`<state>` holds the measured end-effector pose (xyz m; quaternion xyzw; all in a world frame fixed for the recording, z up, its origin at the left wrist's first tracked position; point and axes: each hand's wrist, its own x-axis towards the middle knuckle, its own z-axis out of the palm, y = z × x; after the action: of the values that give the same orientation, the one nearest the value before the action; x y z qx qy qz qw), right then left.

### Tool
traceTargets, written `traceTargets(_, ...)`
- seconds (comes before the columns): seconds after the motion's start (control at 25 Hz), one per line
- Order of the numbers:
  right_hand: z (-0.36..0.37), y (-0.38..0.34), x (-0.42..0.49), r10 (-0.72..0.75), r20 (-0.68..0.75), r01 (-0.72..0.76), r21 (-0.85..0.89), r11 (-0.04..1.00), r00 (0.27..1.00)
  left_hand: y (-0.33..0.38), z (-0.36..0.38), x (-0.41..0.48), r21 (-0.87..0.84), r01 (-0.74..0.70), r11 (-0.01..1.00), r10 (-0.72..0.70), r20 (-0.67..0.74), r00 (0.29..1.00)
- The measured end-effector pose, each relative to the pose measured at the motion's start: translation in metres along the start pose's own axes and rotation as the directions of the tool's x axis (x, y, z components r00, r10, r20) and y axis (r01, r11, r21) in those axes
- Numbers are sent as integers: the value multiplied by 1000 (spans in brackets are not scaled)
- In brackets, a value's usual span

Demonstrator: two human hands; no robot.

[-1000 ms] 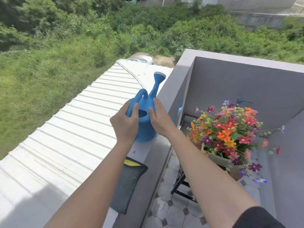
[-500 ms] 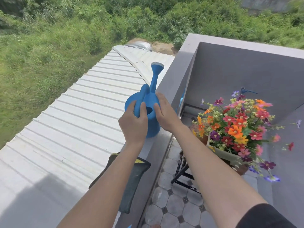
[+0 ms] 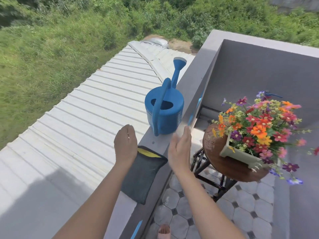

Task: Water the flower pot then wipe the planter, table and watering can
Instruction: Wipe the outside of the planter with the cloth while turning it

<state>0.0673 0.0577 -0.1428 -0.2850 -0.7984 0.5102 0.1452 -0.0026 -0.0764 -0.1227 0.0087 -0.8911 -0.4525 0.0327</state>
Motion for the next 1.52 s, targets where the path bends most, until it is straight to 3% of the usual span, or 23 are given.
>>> traceTargets(0.16, 24, 12, -46, 24, 145, -3, -143, 990, 989, -60, 2, -18, 383, 89, 919, -192, 241, 951)
traceTargets(0.24, 29, 15, -47, 6, 168, 42, -275, 960, 986, -65, 4, -28, 460, 66, 886, -209, 268, 941)
traceTargets(0.52, 34, 6, -37, -3, 253, 110, -412, 905, 967, -68, 1, -31, 292, -65, 954, 10, 187, 982)
traceTargets(0.64, 22, 1, -36, 28, 267, 54, -298, 953, 963, -51, -9, -34, 274, -78, 958, 43, 133, 990)
traceTargets(0.72, 0, -6, -37, 67, 247, -51, -71, 996, 967, -28, -11, -33, 197, -92, 976, 59, 166, 984)
traceTargets(0.8, -29, -8, -40, 112, 189, -140, 145, 979, 976, 0, -7, -31, 72, -105, 992, 80, 285, 955)
traceTargets(0.88, -54, -5, -42, 122, 72, -135, 217, 967, 990, 22, 0, -28, -23, -88, 996, 88, 474, 876)
traceTargets(1.0, -94, 4, -43, 131, -105, -104, 231, 967, 986, 53, 18, -41, -106, 62, 992, 44, 778, 626)
traceTargets(1.08, -117, 8, -38, 161, -146, -120, 257, 959, 976, 70, 31, -57, -185, 272, 944, 39, 883, 467)
traceTargets(1.12, -128, 12, -37, 181, -151, -137, 263, 955, 972, 75, 40, -65, -252, 383, 889, 70, 900, 430)
traceTargets(1.24, -148, 27, -35, 209, -110, -173, 266, 948, 972, 76, 64, -83, -353, 580, 734, 141, 915, 379)
traceTargets(1.36, -153, 62, -43, 251, -45, -228, 287, 930, 967, 62, 84, -101, -322, 680, 659, 72, 927, 369)
traceTargets(1.52, -158, 120, -66, 353, 22, -346, 261, 901, 935, 35, 115, -123, -306, 772, 557, -175, 866, 469)
